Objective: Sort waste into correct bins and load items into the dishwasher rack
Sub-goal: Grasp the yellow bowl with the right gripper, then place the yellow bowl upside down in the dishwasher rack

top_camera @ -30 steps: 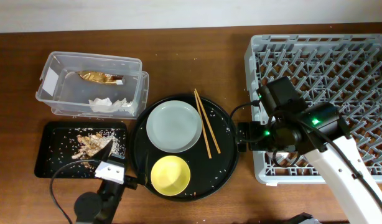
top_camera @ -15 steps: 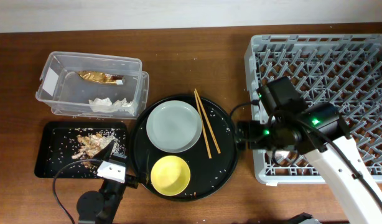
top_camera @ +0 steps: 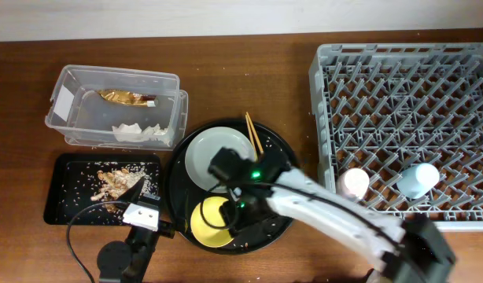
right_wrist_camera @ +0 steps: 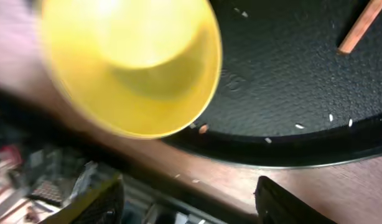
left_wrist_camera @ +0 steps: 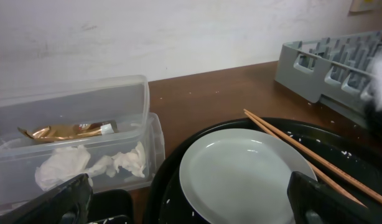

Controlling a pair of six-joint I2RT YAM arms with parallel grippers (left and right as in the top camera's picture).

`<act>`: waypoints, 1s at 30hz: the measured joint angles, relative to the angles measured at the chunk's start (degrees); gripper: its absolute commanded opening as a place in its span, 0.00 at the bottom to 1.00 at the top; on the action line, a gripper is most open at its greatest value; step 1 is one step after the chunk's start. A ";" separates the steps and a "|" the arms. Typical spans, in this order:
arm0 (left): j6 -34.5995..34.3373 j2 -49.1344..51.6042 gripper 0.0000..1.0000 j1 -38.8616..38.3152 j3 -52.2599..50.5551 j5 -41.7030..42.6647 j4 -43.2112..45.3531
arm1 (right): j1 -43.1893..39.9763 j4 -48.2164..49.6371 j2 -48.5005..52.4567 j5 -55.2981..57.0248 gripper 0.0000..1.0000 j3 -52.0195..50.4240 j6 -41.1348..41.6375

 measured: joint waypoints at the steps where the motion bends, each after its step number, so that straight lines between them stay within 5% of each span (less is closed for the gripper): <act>1: 0.00 0.00 1.00 0.00 0.00 0.00 0.00 | 0.28 0.66 1.70 0.72 0.63 -0.02 0.79; 7: 0.00 0.00 1.00 0.00 0.00 -0.11 -0.02 | 0.28 6.69 8.26 2.64 0.47 -0.02 2.34; 10: 0.00 0.00 1.00 0.00 0.00 -0.11 0.00 | 0.28 9.62 10.38 2.86 0.04 0.00 2.58; 18: 0.00 0.00 1.00 0.00 0.00 -0.11 -0.02 | -2.89 0.66 10.82 5.35 0.04 0.46 2.60; 24: 0.00 0.00 1.00 0.00 0.00 -0.11 -0.02 | -15.23 -3.45 -7.41 16.98 0.04 1.68 2.45; 30: 0.00 0.00 1.00 0.00 0.00 -0.11 0.00 | -33.07 -1.51 -21.03 42.73 0.04 3.04 2.45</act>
